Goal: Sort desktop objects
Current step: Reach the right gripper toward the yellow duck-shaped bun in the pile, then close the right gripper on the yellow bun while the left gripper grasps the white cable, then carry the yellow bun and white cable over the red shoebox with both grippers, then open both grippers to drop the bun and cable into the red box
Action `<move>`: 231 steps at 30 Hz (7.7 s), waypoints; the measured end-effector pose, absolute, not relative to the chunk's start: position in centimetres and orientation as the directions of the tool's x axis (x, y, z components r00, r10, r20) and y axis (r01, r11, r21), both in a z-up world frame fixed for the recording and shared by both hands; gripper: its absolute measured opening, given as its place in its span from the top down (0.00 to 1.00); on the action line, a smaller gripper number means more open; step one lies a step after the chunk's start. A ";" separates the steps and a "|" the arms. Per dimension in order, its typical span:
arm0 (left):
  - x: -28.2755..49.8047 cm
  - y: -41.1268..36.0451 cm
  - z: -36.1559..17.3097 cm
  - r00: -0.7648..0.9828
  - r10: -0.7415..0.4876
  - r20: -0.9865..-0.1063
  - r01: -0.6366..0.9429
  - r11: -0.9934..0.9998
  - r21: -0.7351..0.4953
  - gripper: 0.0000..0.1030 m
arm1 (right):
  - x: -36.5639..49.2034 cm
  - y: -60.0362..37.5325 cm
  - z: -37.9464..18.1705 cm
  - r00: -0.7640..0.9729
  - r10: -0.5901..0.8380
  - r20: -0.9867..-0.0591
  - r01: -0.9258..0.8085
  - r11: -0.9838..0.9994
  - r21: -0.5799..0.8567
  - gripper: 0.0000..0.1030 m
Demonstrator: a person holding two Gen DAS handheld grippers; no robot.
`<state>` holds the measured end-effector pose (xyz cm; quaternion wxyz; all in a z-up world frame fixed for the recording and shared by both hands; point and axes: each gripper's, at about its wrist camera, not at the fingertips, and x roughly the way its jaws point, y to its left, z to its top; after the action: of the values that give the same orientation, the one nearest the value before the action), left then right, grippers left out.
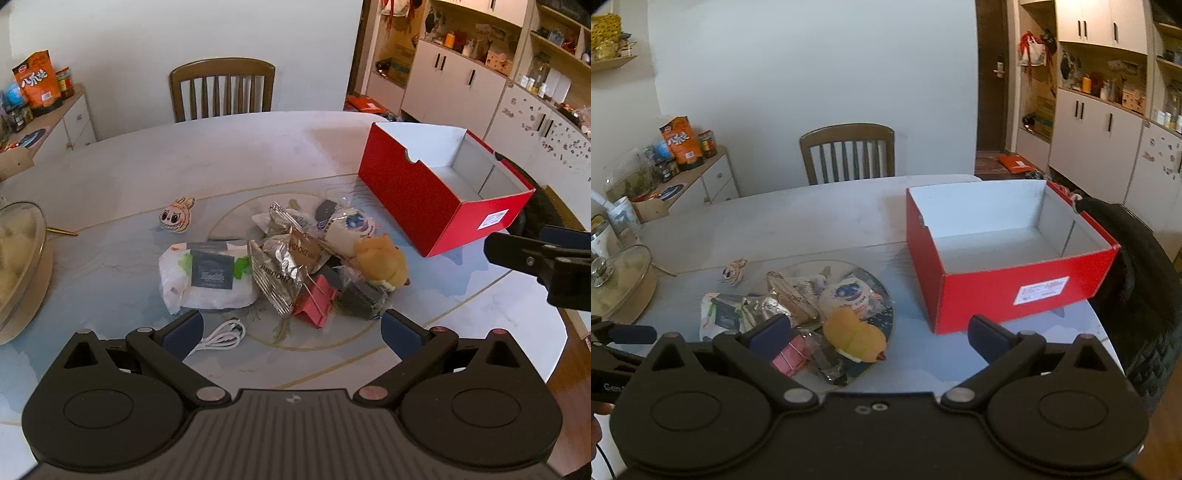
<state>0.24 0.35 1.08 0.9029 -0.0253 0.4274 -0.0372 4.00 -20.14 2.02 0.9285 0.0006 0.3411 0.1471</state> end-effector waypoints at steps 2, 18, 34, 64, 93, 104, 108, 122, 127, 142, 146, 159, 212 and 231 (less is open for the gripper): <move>0.3 0.4 1.0 0.633 -0.086 -0.769 0.046 0.996 -0.074 0.00 | 4.1 -19.9 2.1 0.722 0.281 -0.632 -0.284 0.954 0.099 0.01; 0.9 2.2 -0.6 0.686 -0.020 -0.728 0.020 1.000 -0.009 0.00 | 5.8 -19.2 0.5 0.691 0.319 -0.649 -0.335 0.937 0.104 0.01; 2.2 4.8 -7.2 0.656 0.014 -0.754 0.070 0.994 0.079 0.00 | 9.0 -17.9 -4.3 0.628 0.326 -0.707 -0.373 0.923 0.095 0.08; 3.9 5.9 -10.1 0.606 -0.073 -0.792 0.140 0.990 0.016 0.54 | 12.8 -15.0 -7.6 0.565 0.288 -0.773 -0.376 0.924 0.070 0.28; 2.5 6.2 -8.3 0.600 -0.180 -0.780 0.189 0.979 -0.081 0.78 | 10.6 -15.8 -5.0 0.620 0.249 -0.744 -0.264 0.959 0.101 0.56; 1.9 4.7 -5.3 0.605 -0.227 -0.763 0.210 0.970 -0.122 0.78 | 8.0 -18.2 -3.0 0.626 0.255 -0.737 -0.230 0.963 0.139 0.56; 2.3 3.3 -4.3 0.614 -0.234 -0.754 0.202 0.970 -0.137 0.78 | 8.1 -19.5 -2.3 0.626 0.270 -0.731 -0.238 0.960 0.150 0.56; 5.4 -3.7 -0.9 0.642 -0.212 -0.737 0.118 0.977 -0.178 0.78 | 12.7 -25.6 1.3 0.581 0.392 -0.713 -0.367 0.908 0.201 0.56; 7.4 -6.7 0.6 0.661 -0.205 -0.722 0.115 0.978 -0.173 0.78 | 15.2 -28.4 2.8 0.587 0.428 -0.687 -0.404 0.890 0.209 0.56; 14.6 -15.1 3.9 0.667 -0.228 -0.709 0.149 0.974 -0.172 0.78 | 22.4 -34.9 2.6 0.577 0.454 -0.679 -0.414 0.879 0.236 0.56; 16.8 -17.2 4.1 0.662 -0.238 -0.711 0.166 0.971 -0.171 0.78 | 23.8 -36.2 1.9 0.574 0.447 -0.686 -0.403 0.884 0.238 0.56; 25.2 -24.0 1.3 0.610 -0.223 -0.761 0.213 0.970 -0.113 0.78 | 27.1 -38.2 -0.7 0.550 0.397 -0.734 -0.418 0.893 0.170 0.56; 31.5 -26.0 -8.6 0.276 -0.140 -0.951 0.244 0.967 -0.071 0.48 | 30.9 -36.8 -7.1 0.410 0.340 -0.847 -0.565 0.823 0.057 0.38; 26.8 -25.1 -2.6 0.479 -0.207 -0.853 0.212 0.970 -0.117 0.36 | 27.6 -39.5 -1.1 0.468 0.469 -0.749 -0.607 0.787 0.113 0.18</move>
<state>26.80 -25.13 -2.65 0.8599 0.0025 0.4957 -0.1220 27.56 -39.50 -1.10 0.8525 -0.0847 0.4081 0.3155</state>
